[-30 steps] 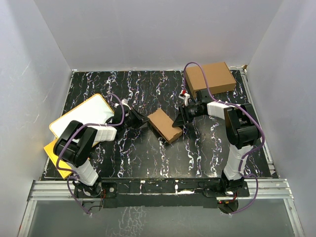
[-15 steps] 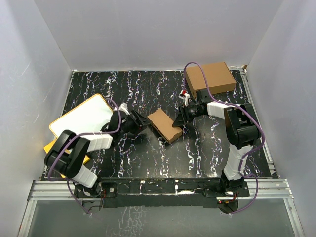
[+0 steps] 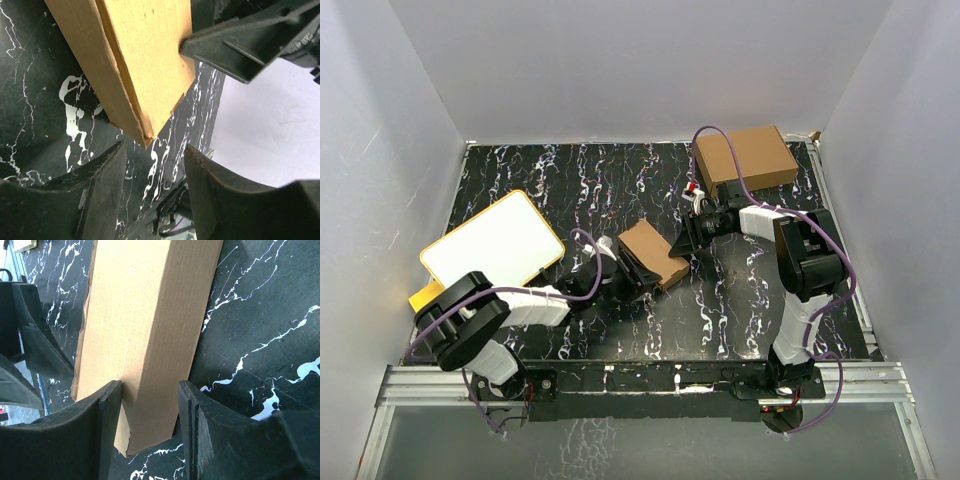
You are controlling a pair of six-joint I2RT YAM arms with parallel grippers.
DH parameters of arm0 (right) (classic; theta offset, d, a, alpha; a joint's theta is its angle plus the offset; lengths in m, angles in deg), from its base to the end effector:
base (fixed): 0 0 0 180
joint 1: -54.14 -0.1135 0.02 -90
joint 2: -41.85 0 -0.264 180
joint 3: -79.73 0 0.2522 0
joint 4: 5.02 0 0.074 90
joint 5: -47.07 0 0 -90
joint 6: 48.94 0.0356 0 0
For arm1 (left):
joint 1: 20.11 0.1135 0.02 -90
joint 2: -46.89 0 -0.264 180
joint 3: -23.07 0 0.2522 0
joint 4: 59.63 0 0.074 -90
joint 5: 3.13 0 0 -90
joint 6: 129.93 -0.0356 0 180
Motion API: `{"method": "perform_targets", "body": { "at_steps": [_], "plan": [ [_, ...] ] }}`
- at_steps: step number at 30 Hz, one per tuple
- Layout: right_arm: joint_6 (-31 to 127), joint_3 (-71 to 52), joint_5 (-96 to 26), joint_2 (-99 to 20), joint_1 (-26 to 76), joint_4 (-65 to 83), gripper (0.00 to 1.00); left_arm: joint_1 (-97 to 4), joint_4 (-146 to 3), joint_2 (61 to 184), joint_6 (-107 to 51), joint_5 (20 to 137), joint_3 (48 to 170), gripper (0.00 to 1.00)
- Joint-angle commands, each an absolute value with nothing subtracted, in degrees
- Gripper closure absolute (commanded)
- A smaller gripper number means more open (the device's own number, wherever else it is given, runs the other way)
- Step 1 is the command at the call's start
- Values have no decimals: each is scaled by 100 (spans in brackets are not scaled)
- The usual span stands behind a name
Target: Fold the paper box
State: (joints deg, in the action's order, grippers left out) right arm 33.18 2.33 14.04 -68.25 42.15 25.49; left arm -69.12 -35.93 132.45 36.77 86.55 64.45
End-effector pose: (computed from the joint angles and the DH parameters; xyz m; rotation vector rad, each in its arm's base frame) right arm 0.3509 0.1050 0.1418 -0.7217 2.3174 1.3259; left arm 0.1855 -0.2138 0.1626 -0.5288 2.1638 -1.3784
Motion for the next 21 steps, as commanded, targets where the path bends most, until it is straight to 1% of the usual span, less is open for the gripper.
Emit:
{"method": "perform_targets", "body": {
  "at_steps": [1,6,8,11,16,17,21],
  "plan": [
    [3008,181,901,-7037,4122,2631,49,-7108,-4096,13535,4251,9357,6954,54],
    [3008,181,907,-7039,4124,2631,49,-7196,-4045,13862,4366,9343,7132,60],
    [3010,173,915,-7039,4125,2632,49,-7197,-4010,13934,4369,9328,7166,64],
    [3008,172,910,-7043,4122,2627,49,-7196,-4046,14015,4340,9267,7259,66],
    [3008,172,906,-7038,4121,2632,49,-7196,-4003,14160,4338,9109,7327,81],
    [3008,172,902,-7039,4118,2632,49,-7203,-4007,14178,4355,9077,7333,83],
    [3008,172,893,-7047,4101,2632,49,-7256,-4103,14150,4455,9039,7393,83]
  ]
}}
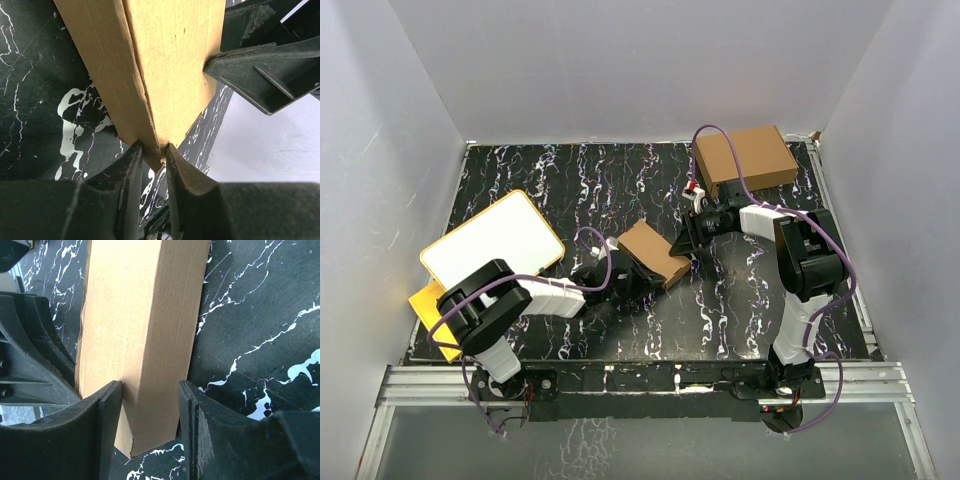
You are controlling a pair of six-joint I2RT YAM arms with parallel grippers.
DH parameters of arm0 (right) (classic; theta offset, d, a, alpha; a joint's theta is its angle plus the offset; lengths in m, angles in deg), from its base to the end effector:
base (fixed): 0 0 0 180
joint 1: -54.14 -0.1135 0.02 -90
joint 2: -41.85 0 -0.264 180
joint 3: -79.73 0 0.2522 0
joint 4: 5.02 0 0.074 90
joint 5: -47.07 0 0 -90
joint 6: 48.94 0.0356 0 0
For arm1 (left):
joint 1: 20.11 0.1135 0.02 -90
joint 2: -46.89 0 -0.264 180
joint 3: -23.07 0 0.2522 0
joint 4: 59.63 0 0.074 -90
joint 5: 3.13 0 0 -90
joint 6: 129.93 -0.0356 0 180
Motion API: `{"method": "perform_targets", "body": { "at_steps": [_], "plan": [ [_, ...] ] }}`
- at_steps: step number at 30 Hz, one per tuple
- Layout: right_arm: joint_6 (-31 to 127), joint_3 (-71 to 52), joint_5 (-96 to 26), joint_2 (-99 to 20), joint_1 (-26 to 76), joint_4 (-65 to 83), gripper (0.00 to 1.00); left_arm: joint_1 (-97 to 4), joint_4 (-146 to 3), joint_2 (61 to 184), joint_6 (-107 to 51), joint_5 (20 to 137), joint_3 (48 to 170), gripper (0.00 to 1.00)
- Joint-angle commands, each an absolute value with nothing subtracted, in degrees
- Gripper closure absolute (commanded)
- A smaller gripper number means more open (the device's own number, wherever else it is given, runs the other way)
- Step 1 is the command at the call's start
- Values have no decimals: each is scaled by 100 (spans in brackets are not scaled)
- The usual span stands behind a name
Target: Fold the paper box
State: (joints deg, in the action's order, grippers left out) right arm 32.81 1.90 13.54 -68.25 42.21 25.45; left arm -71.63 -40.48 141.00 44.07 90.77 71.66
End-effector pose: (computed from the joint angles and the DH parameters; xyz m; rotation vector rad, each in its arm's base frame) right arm 0.3528 0.1049 0.1435 -0.7290 2.3108 1.3083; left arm 0.1971 -0.2441 0.1482 -0.7022 2.2339 -1.3142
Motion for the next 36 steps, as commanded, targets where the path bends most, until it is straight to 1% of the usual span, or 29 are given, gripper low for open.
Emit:
{"method": "perform_targets", "body": {
  "at_steps": [1,3,8,19,24,28,36],
  "plan": [
    [3008,172,888,-7047,4096,2625,49,-7271,-4127,14122,4496,9036,7399,81],
    [3006,172,884,-7045,4097,2627,49,-7304,-4358,14049,4642,9061,7451,74],
    [2999,172,874,-7047,4095,2631,49,-7415,-4562,13822,4833,9263,7414,67],
    [2999,172,857,-7039,4092,2633,49,-7526,-5366,13840,5283,9383,7796,66],
    [3002,172,866,-7038,4088,2640,49,-7531,-5358,13857,5403,9523,7809,68],
    [2995,172,858,-7038,4095,2640,49,-7531,-5455,14008,5434,9465,7958,72],
    [2991,177,831,-7045,4087,2640,49,-7530,-5619,14042,5344,9391,8071,92]
  ]
}}
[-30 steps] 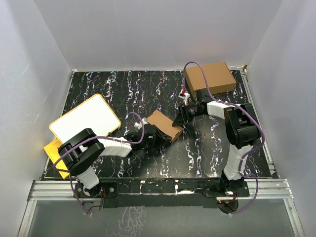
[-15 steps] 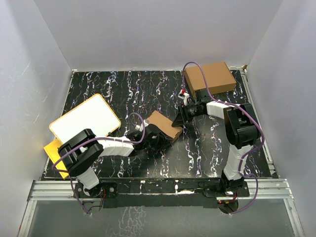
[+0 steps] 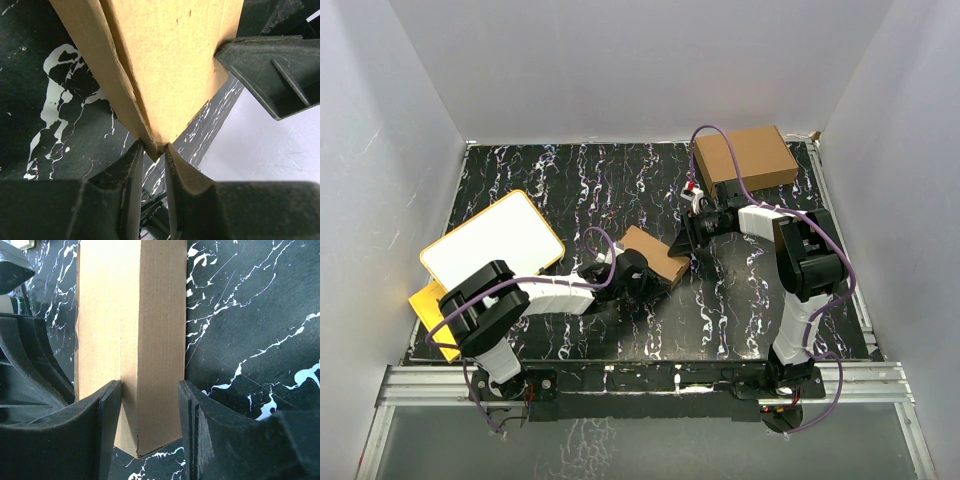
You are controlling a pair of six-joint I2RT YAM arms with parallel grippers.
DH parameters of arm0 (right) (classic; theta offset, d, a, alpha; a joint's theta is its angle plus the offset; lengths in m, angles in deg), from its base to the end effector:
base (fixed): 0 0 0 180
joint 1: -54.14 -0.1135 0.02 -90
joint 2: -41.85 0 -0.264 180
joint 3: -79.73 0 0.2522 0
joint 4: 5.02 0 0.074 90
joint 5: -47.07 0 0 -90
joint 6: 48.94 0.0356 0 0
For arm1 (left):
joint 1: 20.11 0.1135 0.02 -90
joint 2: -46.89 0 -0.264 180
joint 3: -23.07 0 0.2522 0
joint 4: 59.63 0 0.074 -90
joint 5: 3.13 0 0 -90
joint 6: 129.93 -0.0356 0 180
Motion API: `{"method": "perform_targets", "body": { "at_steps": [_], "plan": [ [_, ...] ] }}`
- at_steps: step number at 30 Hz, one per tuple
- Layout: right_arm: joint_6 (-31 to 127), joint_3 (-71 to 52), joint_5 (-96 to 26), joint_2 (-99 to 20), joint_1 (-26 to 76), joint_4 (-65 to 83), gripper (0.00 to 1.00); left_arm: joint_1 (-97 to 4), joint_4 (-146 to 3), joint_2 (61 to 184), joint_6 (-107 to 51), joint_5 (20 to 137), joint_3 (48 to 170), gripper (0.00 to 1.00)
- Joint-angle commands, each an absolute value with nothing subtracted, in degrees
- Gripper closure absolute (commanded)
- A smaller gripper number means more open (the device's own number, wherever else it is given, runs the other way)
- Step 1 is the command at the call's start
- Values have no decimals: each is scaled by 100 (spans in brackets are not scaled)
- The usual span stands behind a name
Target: Fold the paper box
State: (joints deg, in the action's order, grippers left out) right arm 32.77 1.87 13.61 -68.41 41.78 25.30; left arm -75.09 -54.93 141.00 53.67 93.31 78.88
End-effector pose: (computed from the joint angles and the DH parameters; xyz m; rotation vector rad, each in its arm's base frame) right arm 0.3524 0.1076 0.1428 -0.7395 2.3087 1.3126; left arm 0.1915 -0.2663 0.1600 -0.8952 2.3276 -1.2487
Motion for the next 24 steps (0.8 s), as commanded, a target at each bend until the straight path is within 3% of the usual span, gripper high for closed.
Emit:
{"method": "perform_targets", "body": {
  "at_steps": [1,8,13,20,24],
  "plan": [
    [2995,173,831,-7047,4080,2639,49,-7530,-5626,14024,5333,9398,8069,94],
    [2986,172,818,-7047,4084,2646,49,-7532,-5487,13862,5268,9351,7987,93],
    [3017,129,984,-7030,4106,2682,47,-7529,-5189,13539,4656,9242,7829,60],
    [3218,102,1472,-7283,4352,2711,47,-7529,-4306,12331,2822,9239,6854,29],
    [3389,110,1716,-7397,4507,2711,53,-7491,-4290,11559,2313,9781,6254,6]
  ]
}}
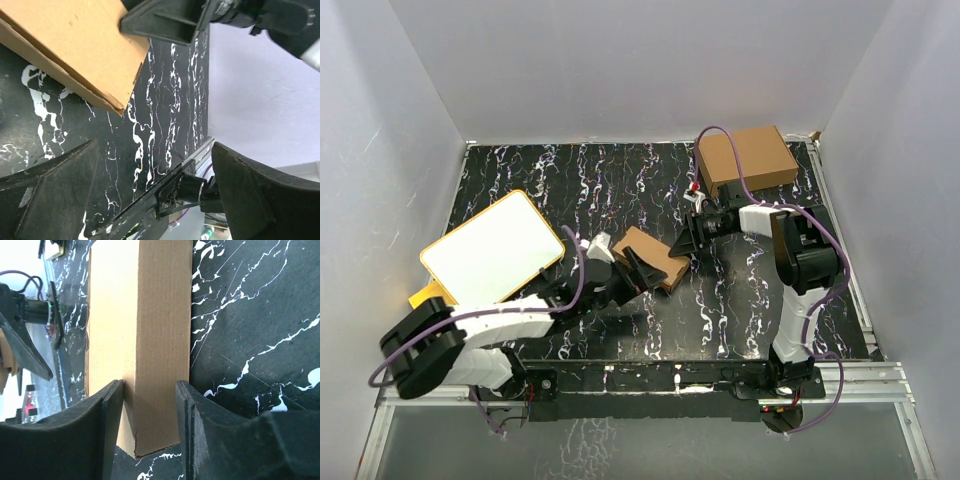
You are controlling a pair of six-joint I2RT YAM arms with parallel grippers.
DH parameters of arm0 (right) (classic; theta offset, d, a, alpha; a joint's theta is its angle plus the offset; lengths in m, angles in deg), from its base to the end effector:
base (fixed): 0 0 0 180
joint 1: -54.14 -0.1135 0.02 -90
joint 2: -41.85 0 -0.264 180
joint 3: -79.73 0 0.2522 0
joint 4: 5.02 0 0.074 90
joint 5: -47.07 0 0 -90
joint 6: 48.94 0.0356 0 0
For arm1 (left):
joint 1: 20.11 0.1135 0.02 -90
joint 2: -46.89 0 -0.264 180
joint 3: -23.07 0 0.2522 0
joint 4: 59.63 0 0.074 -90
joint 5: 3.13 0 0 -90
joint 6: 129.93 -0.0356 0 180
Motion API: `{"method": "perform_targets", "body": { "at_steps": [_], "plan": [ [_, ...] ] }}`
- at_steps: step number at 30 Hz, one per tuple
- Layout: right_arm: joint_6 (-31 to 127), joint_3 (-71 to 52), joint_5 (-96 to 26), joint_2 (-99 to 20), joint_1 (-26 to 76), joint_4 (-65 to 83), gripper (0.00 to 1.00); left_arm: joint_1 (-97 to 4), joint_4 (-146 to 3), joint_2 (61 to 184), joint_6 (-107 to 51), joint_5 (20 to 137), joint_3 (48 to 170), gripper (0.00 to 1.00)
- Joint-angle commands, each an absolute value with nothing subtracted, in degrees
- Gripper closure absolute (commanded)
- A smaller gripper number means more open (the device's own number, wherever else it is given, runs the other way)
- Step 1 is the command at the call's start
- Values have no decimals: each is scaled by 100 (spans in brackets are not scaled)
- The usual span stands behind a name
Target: Fold the paper box
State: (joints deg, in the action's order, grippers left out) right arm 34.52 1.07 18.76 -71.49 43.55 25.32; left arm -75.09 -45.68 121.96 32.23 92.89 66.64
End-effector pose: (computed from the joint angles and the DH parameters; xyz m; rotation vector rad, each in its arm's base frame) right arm 0.3583 0.0989 0.1300 -0.6670 2.3109 1.4417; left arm 0.1588 -0.2201 0.2038 -0.4007 2.1015 -1.3523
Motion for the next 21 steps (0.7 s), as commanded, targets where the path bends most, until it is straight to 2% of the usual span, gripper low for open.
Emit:
{"method": "perform_targets", "body": {
  "at_steps": [1,4,8,16,21],
  "plan": [
    [3416,111,1747,-7436,4543,2703,56,-7464,-4176,11413,2252,9896,6081,3],
    [3490,126,1767,-7531,4644,2707,60,-7294,-3655,11105,2410,10133,5536,3],
    [3577,145,1819,-7619,4787,2681,64,-6879,-3200,11158,2653,9869,5205,3],
    [3646,131,1986,-7811,4930,2725,68,-6654,-1356,12373,2564,9851,5172,3],
    [3580,51,2021,-7968,4981,2855,70,-6597,-757,13146,2622,10020,5321,3]
  ]
}}
